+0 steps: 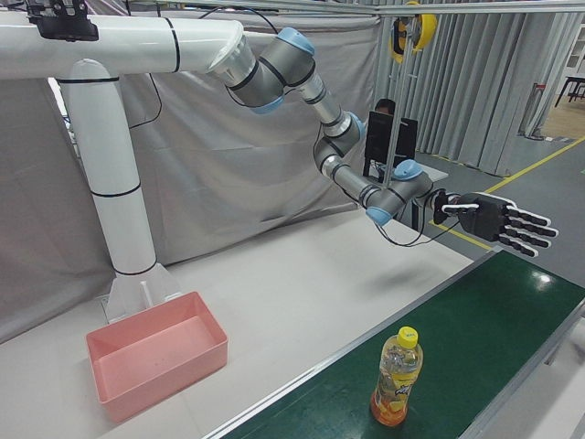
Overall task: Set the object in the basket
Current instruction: 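Reach the left hand toward the yellow-labelled juice bottle on the conveyor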
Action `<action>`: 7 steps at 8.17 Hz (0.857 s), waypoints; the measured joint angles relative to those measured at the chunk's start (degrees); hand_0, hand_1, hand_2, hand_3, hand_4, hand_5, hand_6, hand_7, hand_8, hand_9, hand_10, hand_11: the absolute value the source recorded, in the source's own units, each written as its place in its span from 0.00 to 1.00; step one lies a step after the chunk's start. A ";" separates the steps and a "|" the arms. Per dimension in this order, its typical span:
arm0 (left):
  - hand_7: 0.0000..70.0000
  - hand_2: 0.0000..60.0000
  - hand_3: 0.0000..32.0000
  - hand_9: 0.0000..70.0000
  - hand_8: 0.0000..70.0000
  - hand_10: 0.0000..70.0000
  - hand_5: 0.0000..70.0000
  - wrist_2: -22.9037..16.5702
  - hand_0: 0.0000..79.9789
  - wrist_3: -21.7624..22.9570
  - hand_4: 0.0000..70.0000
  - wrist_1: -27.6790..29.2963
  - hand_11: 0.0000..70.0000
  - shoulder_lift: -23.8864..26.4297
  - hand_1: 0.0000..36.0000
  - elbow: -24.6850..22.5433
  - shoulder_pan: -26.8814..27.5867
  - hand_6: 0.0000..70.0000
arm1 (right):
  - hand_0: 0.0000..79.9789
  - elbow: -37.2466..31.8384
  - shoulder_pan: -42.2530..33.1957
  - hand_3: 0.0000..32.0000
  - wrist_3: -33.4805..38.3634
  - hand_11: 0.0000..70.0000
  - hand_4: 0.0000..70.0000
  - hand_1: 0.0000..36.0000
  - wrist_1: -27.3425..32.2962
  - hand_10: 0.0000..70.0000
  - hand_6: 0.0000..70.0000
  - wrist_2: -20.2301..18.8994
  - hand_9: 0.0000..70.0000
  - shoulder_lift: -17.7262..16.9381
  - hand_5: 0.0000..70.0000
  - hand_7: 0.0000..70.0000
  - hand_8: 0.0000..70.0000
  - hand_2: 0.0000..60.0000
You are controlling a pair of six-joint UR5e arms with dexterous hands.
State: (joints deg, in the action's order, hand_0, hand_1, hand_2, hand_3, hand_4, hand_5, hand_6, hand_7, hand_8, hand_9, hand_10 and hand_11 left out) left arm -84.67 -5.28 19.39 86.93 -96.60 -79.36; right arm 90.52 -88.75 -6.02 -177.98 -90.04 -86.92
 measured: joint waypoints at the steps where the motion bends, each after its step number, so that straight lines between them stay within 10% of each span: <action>1: 0.00 0.00 0.04 0.06 0.05 0.02 0.02 -0.17 0.73 -2.24 0.04 -0.95 0.06 0.23 0.25 0.00 0.29 0.00 | 0.00 0.00 0.03 0.00 -0.02 0.00 0.00 0.00 0.00 0.00 0.00 0.02 0.00 0.00 0.00 0.00 0.00 0.00; 4: 0.00 0.00 0.05 0.04 0.03 0.07 0.02 -0.80 0.69 -4.41 0.05 -2.92 0.12 1.14 0.16 -0.52 0.37 0.00 | 0.00 0.03 0.05 0.00 -0.04 0.00 0.00 0.00 0.00 0.00 0.00 0.04 0.00 0.00 0.00 0.00 0.00 0.00; 7: 0.00 0.00 0.02 0.05 0.04 0.10 0.03 -2.44 0.73 -11.37 0.04 -6.55 0.18 5.42 0.31 -0.61 2.34 0.00 | 0.00 0.01 0.05 0.00 -0.04 0.00 0.00 0.00 0.00 0.00 0.00 -0.04 0.00 0.00 0.00 0.00 0.00 0.00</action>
State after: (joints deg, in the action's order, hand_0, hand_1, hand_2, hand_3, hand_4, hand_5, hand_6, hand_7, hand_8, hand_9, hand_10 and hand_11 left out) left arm -87.10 -16.65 12.84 92.35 -97.21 -77.03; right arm 90.53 -88.70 -6.06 -177.98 -90.08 -86.92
